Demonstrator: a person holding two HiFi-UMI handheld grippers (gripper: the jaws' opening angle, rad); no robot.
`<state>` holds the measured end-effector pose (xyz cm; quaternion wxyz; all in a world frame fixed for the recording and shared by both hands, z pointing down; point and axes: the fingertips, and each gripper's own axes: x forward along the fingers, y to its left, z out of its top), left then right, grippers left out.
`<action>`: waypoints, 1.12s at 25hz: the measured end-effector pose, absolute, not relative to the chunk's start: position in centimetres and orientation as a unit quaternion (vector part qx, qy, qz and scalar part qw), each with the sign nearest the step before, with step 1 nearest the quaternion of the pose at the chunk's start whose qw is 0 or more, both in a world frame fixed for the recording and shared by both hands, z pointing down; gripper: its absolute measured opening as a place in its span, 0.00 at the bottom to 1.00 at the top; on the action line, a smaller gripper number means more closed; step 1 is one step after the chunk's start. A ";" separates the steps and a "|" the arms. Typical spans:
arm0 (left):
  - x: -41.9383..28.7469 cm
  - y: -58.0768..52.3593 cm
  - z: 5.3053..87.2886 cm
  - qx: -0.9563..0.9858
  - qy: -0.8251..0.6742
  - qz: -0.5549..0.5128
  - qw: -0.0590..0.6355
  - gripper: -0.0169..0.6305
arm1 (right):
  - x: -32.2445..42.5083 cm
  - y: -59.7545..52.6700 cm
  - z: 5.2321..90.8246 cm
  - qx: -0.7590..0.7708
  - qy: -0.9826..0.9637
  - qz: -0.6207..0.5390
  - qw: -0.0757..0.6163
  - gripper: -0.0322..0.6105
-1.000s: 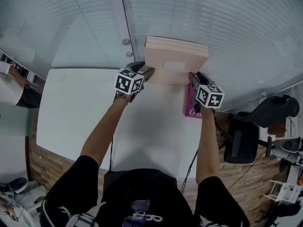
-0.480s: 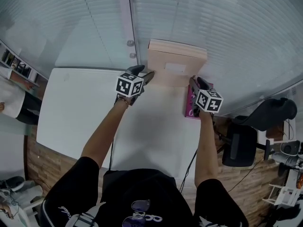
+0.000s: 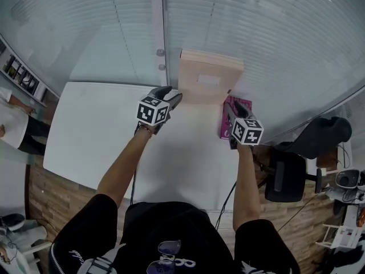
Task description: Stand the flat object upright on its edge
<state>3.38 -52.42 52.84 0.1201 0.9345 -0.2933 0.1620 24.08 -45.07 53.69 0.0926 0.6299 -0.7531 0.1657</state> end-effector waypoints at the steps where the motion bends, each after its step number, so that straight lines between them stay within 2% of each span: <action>1: 3.2 -51.9 52.6 0.935 -0.293 0.162 0.117 0.37 | 23.8 -44.6 53.5 0.630 -0.754 0.162 0.094 0.31; 4: 2.6 -50.3 51.6 0.936 -0.294 0.157 0.112 0.36 | 22.9 -42.9 52.4 0.629 -0.757 0.150 0.096 0.31; 12: 0.0 -45.6 49.9 0.936 -0.306 0.144 0.101 0.26 | 20.4 -38.4 51.0 0.628 -0.761 0.132 0.093 0.31; 28: -3.9 -38.8 48.8 0.930 -0.336 0.122 0.087 0.14 | 17.4 -31.6 50.6 0.633 -0.760 0.127 0.074 0.15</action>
